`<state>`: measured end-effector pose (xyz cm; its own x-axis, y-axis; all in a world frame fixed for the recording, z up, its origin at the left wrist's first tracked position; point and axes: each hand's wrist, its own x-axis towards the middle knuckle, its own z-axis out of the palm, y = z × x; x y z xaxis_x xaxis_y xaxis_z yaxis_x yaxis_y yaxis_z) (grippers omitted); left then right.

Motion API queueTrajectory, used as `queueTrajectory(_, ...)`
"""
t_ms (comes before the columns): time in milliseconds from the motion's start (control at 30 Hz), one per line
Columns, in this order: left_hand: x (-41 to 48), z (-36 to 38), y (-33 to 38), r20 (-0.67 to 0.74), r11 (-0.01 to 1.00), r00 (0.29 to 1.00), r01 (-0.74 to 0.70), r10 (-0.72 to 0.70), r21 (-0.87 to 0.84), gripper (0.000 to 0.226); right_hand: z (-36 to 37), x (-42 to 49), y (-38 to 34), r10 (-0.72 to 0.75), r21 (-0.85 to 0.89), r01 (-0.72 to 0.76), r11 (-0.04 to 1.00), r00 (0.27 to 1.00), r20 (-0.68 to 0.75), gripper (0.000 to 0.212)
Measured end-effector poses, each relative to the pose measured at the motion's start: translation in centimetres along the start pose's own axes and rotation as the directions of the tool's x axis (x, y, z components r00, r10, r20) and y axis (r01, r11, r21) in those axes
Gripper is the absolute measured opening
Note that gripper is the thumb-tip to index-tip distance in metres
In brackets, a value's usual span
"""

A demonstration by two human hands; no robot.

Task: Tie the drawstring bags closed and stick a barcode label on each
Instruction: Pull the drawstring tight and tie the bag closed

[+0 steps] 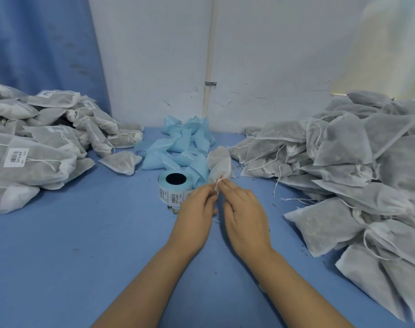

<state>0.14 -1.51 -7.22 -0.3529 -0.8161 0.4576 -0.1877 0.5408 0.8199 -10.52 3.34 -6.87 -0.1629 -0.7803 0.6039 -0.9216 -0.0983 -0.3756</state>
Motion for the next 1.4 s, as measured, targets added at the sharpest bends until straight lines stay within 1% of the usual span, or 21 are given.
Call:
queueTrajectory(67,-0.1,0.1,0.0,0.043,0.999,0.999,0.022,-0.02,-0.036,0.018,0.1,-0.1,0.4,0.05,0.168,-0.041,0.985,0.998,-0.05,0.041)
queueTrajectory(100,-0.1,0.2,-0.1,0.057,1.0,0.998,0.01,-0.01,-0.009,0.017,0.1,-0.1,0.5,0.071,0.222,-0.051,0.974,0.994,-0.084,0.039)
queueTrajectory(167,-0.2,0.3,-0.2,0.085,0.998,0.996,-0.027,0.022,0.051,0.016,0.1,0.0,0.5,0.11,0.302,-0.07,0.951,0.987,-0.12,0.034)
queueTrajectory(267,-0.2,0.3,-0.3,0.099,0.995,0.995,-0.044,0.035,0.094,0.013,0.2,0.1,0.5,0.184,0.403,-0.11,0.909,0.972,-0.149,0.027)
queueTrajectory(367,-0.3,0.3,-0.4,0.118,0.985,0.991,-0.078,0.06,0.156,0.014,0.1,0.2,0.6,0.29,0.529,-0.163,0.833,0.943,-0.165,0.027)
queueTrajectory(500,-0.5,0.2,-0.1,0.144,0.978,0.988,-0.086,0.059,0.189,0.014,0.0,0.4,0.7,0.428,0.665,-0.262,0.699,0.898,-0.096,0.028)
queueTrajectory(600,-0.5,0.1,0.0,0.126,0.983,0.992,-0.04,0.018,0.181,0.014,-0.1,0.7,0.7,0.514,0.765,-0.319,0.559,0.858,-0.017,0.016)
queueTrajectory(667,-0.4,0.1,0.0,0.08,0.993,0.996,0.026,-0.035,0.117,0.014,-0.1,0.8,0.8,0.54,0.809,-0.336,0.482,0.841,0.028,0.016)
queueTrajectory(733,-0.2,0.1,0.1,0.031,0.996,0.996,0.087,-0.087,0.019,0.015,-0.1,1.0,0.8,0.541,0.821,-0.347,0.454,0.839,0.055,0.018)
queueTrajectory(833,-0.2,0.0,0.1,-0.015,0.989,0.992,0.125,-0.127,-0.08,0.014,-0.2,0.9,0.6,0.479,0.798,-0.365,0.479,0.871,0.111,0.017)
queueTrajectory(933,-0.2,-0.2,0.0,-0.051,0.988,0.989,0.138,-0.142,-0.068,0.013,-0.3,0.8,0.4,0.393,0.741,-0.36,0.566,0.908,0.141,0.021)
queueTrajectory(1033,-0.3,-0.2,-0.2,-0.069,0.994,0.993,0.101,-0.098,0.051,0.014,-0.4,0.6,0.3,0.313,0.604,-0.314,0.733,0.943,0.11,0.023)
queueTrajectory(1067,-0.4,-0.1,-0.2,-0.067,0.992,0.995,0.08,-0.074,0.102,0.013,-0.4,0.6,0.3,0.293,0.574,-0.294,0.764,0.951,0.097,0.021)
queueTrajectory(1133,-0.5,0.0,-0.3,-0.074,0.982,0.997,0.032,-0.019,0.186,0.012,-0.4,0.5,0.2,0.277,0.546,-0.271,0.793,0.958,0.074,0.02)
queueTrajectory(1200,-0.4,0.0,-0.4,-0.101,0.977,0.995,0.007,0.015,0.212,0.012,-0.4,0.5,0.2,0.278,0.514,-0.273,0.814,0.958,0.069,0.015)
queueTrajectory(1267,-0.5,0.0,-0.3,-0.117,0.987,0.993,0.016,0.003,0.161,0.01,-0.4,0.6,0.1,0.286,0.475,-0.289,0.831,0.955,0.08,0.011)
queueTrajectory(1400,-0.5,0.0,0.1,-0.076,0.999,0.996,0.052,-0.051,0.014,0.011,-0.2,0.4,-0.3,0.297,0.412,-0.292,0.863,0.953,0.055,0.017)
